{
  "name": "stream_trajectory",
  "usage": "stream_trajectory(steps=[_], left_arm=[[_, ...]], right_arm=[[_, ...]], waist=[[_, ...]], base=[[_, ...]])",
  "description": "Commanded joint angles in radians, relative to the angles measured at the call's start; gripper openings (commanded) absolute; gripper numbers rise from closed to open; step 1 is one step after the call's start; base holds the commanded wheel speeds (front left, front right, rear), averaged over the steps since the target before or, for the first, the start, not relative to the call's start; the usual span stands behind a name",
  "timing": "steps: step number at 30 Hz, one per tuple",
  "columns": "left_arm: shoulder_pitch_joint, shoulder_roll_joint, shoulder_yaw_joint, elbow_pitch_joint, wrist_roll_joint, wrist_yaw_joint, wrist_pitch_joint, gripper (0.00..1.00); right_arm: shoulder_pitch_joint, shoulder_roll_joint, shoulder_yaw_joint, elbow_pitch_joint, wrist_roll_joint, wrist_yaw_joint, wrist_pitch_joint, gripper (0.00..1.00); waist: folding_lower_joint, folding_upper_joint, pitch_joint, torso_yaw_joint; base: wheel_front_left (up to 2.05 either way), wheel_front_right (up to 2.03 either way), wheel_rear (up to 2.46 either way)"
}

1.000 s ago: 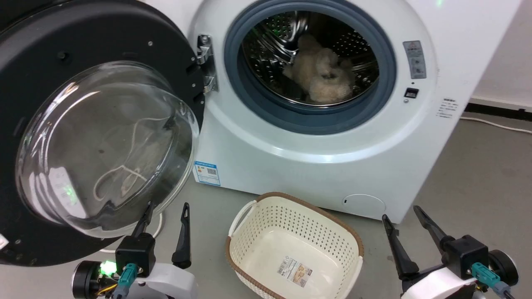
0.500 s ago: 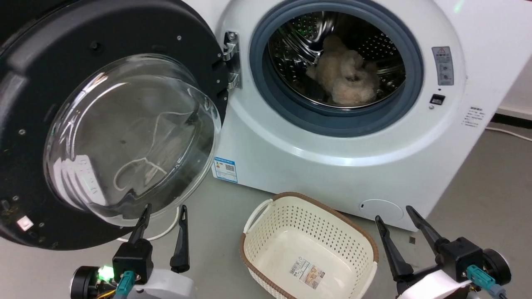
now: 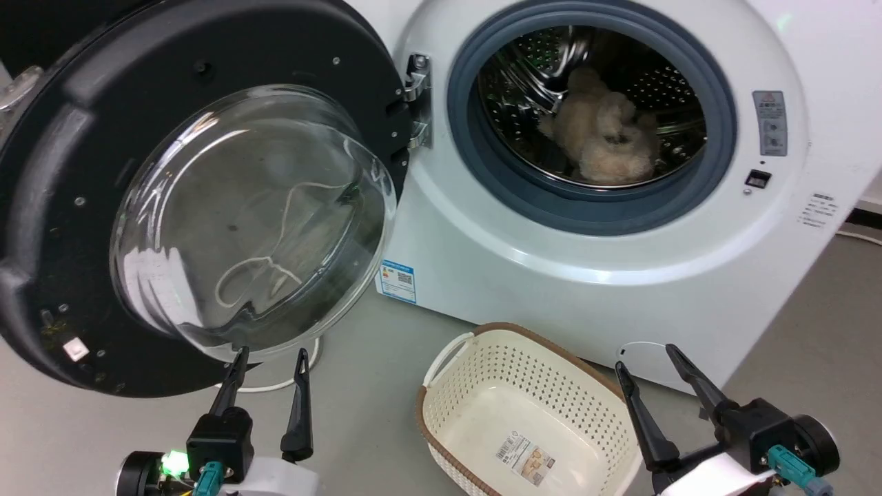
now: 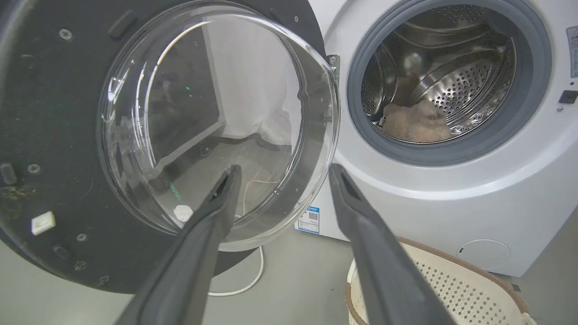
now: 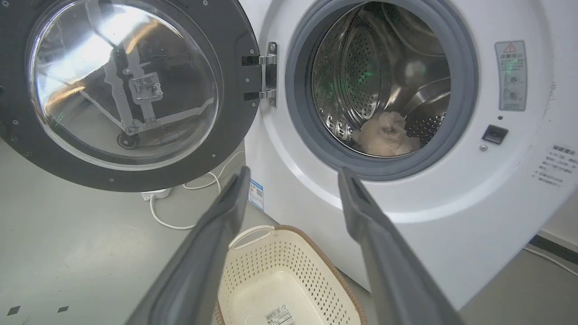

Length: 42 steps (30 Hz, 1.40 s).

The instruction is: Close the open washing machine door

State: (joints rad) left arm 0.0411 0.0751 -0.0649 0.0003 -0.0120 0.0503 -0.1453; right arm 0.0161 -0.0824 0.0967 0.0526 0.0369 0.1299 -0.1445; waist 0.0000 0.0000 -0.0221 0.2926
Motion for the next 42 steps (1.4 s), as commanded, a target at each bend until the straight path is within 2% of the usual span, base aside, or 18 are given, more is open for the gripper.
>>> stream_trajectory(steps=[1, 16, 18, 19, 26, 32, 37, 42], left_arm=[[0.011, 0.003, -0.004, -0.002, -0.004, 0.007, -0.013, 1.00], [0.024, 0.004, -0.017, -0.007, -0.009, 0.021, -0.042, 1.00], [0.025, 0.004, -0.020, -0.004, -0.013, 0.019, -0.046, 0.27], [0.025, 0.006, -0.021, -0.001, -0.016, 0.014, -0.048, 0.00], [0.016, 0.005, -0.034, 0.007, -0.037, -0.008, -0.063, 0.00], [-0.021, -0.005, 0.029, -0.088, -0.102, -0.009, -0.075, 0.00], [-0.101, 0.015, 0.131, -0.175, -0.183, -0.044, -0.086, 0.00], [-0.231, 0.076, 0.297, -0.179, -0.360, -0.062, -0.064, 0.00]], right_arm=[[0.006, -0.008, 0.004, 0.004, 0.009, 0.000, -0.013, 1.00], [0.013, -0.014, 0.025, 0.017, 0.022, 0.001, -0.043, 1.00], [0.016, -0.014, 0.028, 0.018, 0.024, 0.001, -0.047, 1.00], [0.017, -0.014, 0.029, 0.018, 0.024, 0.001, -0.049, 1.00], [0.029, -0.017, 0.031, 0.018, 0.029, 0.001, -0.064, 1.00], [0.025, -0.031, 0.038, 0.010, 0.036, 0.001, -0.076, 1.00], [0.008, -0.053, 0.052, 0.004, 0.046, 0.001, -0.087, 1.00], [-0.021, -0.081, 0.075, 0.004, 0.067, 0.001, -0.097, 1.00]], waist=[[0.0000, 0.0000, 0.000, 0.009], [0.0000, 0.0000, -0.002, 0.067], [0.0000, 0.0000, -0.002, 0.075], [0.0000, 0.0000, -0.002, 0.079], [0.0000, 0.0000, 0.010, 0.109], [0.0000, 0.0000, 0.046, 0.114], [0.0000, 0.0000, 0.095, 0.107], [0.0000, 0.0000, 0.142, 0.090]], base=[[0.00, 0.00, 0.00], [0.00, 0.00, 0.00], [0.00, 0.00, 0.00], [0.00, 0.00, 0.00], [0.00, 0.00, 0.00], [0.00, 0.00, 0.00], [0.00, 0.00, 0.00], [0.00, 0.00, 0.00]])
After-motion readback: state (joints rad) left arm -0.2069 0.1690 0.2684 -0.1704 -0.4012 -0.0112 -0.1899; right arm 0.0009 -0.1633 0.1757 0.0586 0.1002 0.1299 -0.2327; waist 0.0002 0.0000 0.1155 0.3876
